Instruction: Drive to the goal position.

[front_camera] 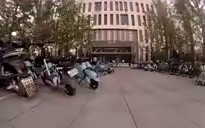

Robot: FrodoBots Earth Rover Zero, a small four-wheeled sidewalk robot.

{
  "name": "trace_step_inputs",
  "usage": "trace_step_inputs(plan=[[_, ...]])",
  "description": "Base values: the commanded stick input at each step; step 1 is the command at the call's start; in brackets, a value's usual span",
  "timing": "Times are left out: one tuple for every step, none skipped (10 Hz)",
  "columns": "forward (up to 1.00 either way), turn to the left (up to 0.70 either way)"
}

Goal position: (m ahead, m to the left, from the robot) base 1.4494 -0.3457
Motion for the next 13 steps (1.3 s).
trace_step_inputs(plan=[[0.7, -0.14], [0.7, -0.14], [0.5, -0.03], [0.45, 0.0], [0.4, -0.05], [0.18, -0.27], [0.0, -0.45], [0.0, -0.45], [0.0, -0.45], [0.0, -0.45], [0.0, -0.45], [0.0, -0.45], [0.0, -0.45]])
